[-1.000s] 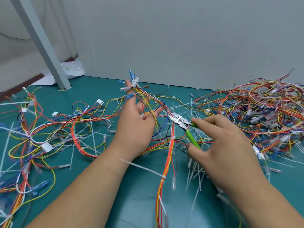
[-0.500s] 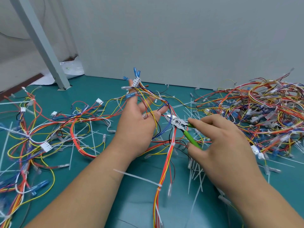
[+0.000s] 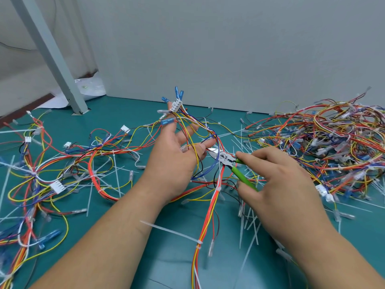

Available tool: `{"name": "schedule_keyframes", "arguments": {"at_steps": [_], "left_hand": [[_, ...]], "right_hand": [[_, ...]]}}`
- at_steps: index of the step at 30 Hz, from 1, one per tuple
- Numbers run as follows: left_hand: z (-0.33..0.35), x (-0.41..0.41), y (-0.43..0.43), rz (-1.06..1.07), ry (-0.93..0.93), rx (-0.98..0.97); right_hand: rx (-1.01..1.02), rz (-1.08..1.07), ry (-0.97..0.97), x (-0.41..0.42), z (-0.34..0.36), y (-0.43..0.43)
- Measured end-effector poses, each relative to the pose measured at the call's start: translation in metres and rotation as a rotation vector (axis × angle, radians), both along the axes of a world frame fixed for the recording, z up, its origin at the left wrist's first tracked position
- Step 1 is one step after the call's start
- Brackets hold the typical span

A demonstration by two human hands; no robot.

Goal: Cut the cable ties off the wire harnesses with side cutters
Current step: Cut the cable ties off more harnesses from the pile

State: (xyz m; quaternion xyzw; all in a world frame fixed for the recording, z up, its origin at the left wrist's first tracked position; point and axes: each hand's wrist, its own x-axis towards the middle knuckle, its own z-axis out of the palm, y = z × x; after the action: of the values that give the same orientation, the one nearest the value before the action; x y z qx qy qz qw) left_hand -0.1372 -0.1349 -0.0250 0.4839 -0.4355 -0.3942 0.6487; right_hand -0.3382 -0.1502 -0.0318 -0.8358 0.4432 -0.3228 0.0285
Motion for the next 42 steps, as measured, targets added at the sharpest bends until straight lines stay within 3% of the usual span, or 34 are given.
{"name": "schedule_keyframes", "arguments": {"at_steps": [16, 28, 32, 35, 38, 42], "left_hand": [[0.003, 0.000, 0.000, 0.006, 0.161, 0.023], [0.001, 0.003, -0.005, 0.042, 0.181, 0.045], [-0.004, 0.007, -0.009, 0.108, 0.240, 0.041], [-0.005, 0.011, -0.011, 0.213, 0.298, 0.026], [-0.004, 0.012, -0.012, 0.268, 0.313, 0.019], [-0.004, 0.010, -0.012, 0.275, 0.314, -0.014]], "right_hand": [[0.019, 0.008, 0.002, 0.001, 0.004, 0.002], [0.150, 0.042, -0.022, 0.004, 0.009, 0.002], [0.214, 0.011, -0.143, 0.003, 0.007, 0.001], [0.507, -0.016, -0.505, 0.003, 0.011, -0.002], [1.044, 0.176, -0.916, 0.000, 0.016, -0.004], [1.471, 0.447, -0.961, -0.003, 0.016, 0.001]]}}
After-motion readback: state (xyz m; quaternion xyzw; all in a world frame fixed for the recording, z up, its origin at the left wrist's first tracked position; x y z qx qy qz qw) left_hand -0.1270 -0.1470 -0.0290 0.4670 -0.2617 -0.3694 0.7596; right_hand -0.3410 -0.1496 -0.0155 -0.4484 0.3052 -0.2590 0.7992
